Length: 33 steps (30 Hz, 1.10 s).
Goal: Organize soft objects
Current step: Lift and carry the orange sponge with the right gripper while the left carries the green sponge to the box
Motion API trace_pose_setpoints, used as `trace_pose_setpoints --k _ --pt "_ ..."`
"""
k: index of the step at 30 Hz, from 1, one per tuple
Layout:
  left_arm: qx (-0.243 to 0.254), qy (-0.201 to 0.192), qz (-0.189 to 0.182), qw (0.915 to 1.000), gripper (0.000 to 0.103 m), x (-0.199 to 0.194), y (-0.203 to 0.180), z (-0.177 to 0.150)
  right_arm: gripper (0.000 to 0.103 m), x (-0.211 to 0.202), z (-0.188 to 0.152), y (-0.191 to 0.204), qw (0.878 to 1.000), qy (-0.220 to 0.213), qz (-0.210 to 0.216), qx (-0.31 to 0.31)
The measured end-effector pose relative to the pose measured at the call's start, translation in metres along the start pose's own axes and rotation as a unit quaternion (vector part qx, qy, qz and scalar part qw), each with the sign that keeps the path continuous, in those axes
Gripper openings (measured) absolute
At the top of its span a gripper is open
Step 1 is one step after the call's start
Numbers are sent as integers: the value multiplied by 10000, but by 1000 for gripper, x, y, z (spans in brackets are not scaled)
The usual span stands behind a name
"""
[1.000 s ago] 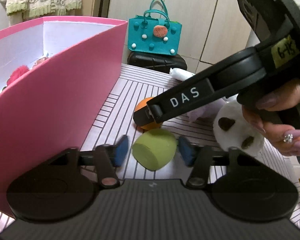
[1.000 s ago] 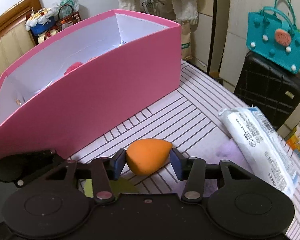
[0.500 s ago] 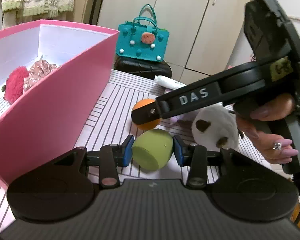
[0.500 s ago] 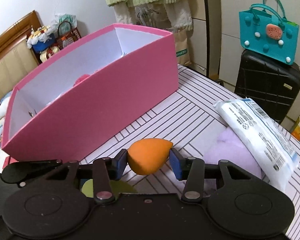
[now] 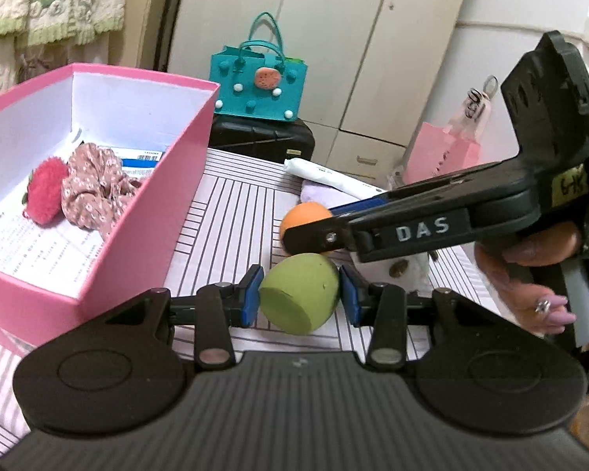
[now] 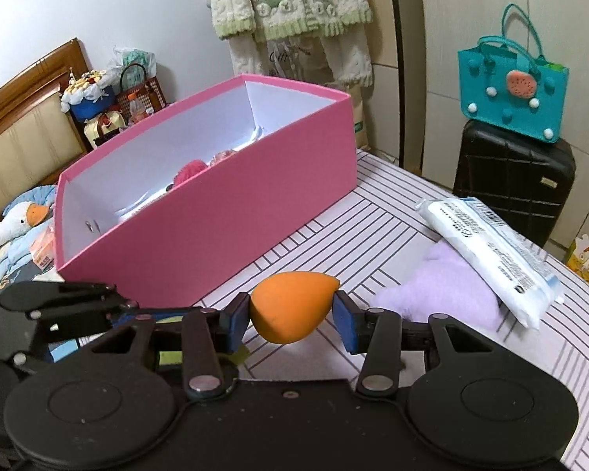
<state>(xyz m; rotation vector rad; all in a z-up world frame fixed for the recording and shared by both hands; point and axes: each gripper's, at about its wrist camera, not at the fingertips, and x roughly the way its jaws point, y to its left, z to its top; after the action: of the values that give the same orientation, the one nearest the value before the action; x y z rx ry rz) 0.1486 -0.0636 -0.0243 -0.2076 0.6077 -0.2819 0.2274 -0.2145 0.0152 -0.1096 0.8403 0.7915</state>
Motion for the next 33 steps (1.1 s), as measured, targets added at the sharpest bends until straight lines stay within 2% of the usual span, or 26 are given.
trace_pose_setpoints --k 4,10,13,16,21,24,28,30,33 --pt "287 252 -119 9992 40 -7 2 8 51 -14 -4 5 9998 -153 -96 88" --pt "579 374 -395 9968 41 -26 5 21 51 -33 -6 22 9989 -420 -175 91" --pt "654 387 -517 9958 41 -39 9 29 51 -43 -5 33 9982 -542 -269 35" --pt "733 277 -465 9958 41 -54 13 37 51 -54 -1 43 9966 -678 -471 44" --pt "583 213 -273 9977 41 -74 23 53 51 -72 14 61 9959 -730 -531 33" --pt "432 154 -288 9985 41 -88 37 65 51 -79 26 79 9953 -711 -570 -334" --pt "445 93 -135 9989 41 -103 52 82 51 -76 45 103 9933 -633 -588 -771" --pt "384 186 -174 9989 41 -107 61 91 51 -72 54 110 9928 -604 -561 -868" --pt "238 430 -435 9978 41 -110 79 102 51 -63 69 118 9916 -568 -526 -1032"
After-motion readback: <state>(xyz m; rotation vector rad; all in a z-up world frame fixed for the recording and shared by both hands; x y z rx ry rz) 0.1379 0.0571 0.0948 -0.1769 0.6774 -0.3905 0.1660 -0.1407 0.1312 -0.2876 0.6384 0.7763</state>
